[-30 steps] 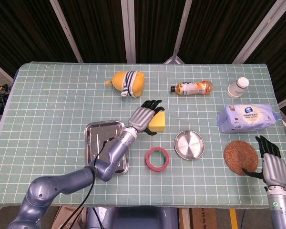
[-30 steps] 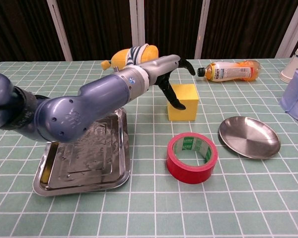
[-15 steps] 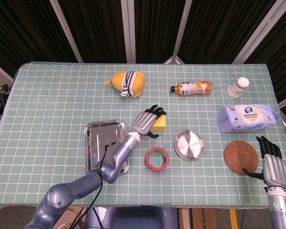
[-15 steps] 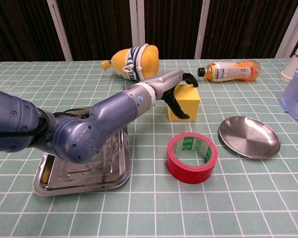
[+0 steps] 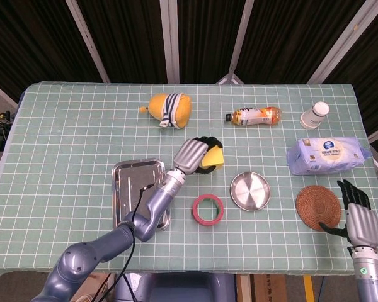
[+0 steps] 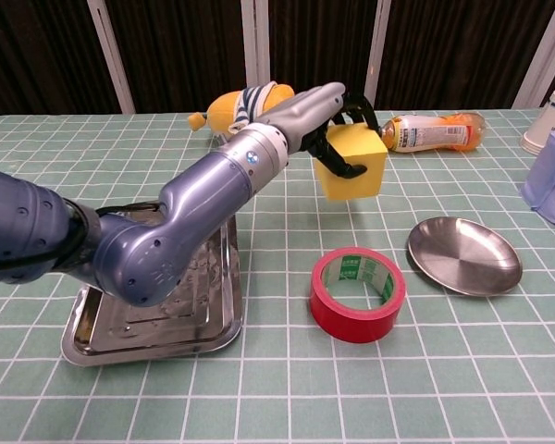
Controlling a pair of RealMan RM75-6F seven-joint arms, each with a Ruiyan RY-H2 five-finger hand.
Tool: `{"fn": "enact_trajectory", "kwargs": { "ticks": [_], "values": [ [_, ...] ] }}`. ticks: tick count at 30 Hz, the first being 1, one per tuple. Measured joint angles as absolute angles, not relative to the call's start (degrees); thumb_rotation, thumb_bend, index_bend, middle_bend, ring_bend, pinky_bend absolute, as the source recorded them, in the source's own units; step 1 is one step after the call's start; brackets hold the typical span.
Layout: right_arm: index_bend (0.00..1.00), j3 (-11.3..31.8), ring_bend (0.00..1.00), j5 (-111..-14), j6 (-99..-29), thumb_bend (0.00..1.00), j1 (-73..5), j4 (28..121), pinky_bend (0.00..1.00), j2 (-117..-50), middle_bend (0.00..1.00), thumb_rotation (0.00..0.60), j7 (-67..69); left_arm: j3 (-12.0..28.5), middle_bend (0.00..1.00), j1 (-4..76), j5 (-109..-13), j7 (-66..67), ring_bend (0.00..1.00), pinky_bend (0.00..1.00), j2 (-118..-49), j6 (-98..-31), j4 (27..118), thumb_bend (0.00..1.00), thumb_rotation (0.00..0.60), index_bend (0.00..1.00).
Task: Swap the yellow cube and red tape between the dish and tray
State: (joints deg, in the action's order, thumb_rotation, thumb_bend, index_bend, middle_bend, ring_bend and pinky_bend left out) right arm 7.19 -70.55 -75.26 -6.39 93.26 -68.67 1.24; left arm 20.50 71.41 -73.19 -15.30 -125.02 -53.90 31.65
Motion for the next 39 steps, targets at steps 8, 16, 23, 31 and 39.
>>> {"fn": "enact_trajectory", "kwargs": {
  "ticks": [8,16,23,31,39],
  "values": [
    [0.00,6.6,0.00,-71.4,-75.3,0.03,-6.3,94.2,0.00,-68.4,0.00,0.600,0.8,17.0,0.34,62.5,-74.4,-10.8,0.29,0.39,-110.9,-58.4,54.9,0.53,0.600,0.35],
    [0.00,6.3,0.00,-71.9,-76.1,0.03,-6.2,95.0,0.00,-68.8,0.00,0.600,-1.0,8.2,0.33,48.9,-75.7,-6.4,0.29,0.38,-88.0,-61.7,81.1,0.53,0.600,0.36],
    [0.00,6.1,0.00,-72.0,-76.4,0.03,-6.1,95.1,0.00,-69.2,0.00,0.600,-1.8,0.9,0.33,41.4,-81.6,-12.0,0.29,0.38,-82.5,-65.0,81.5,0.52,0.600,0.36],
    [0.00,6.3,0.00,-72.0,-76.8,0.03,-5.9,94.7,0.00,-69.5,0.00,0.600,-2.0,-1.4,0.31,39.2,-86.7,-28.1,0.26,0.35,-87.1,-67.0,68.9,0.49,0.600,0.36],
    [0.00,6.4,0.00,-71.9,-76.6,0.03,-5.9,94.7,0.00,-69.2,0.00,0.600,-1.4,-4.1,0.19,38.4,-91.7,-37.0,0.12,0.24,-94.2,-66.9,56.0,0.30,0.600,0.32]
  ]
}}
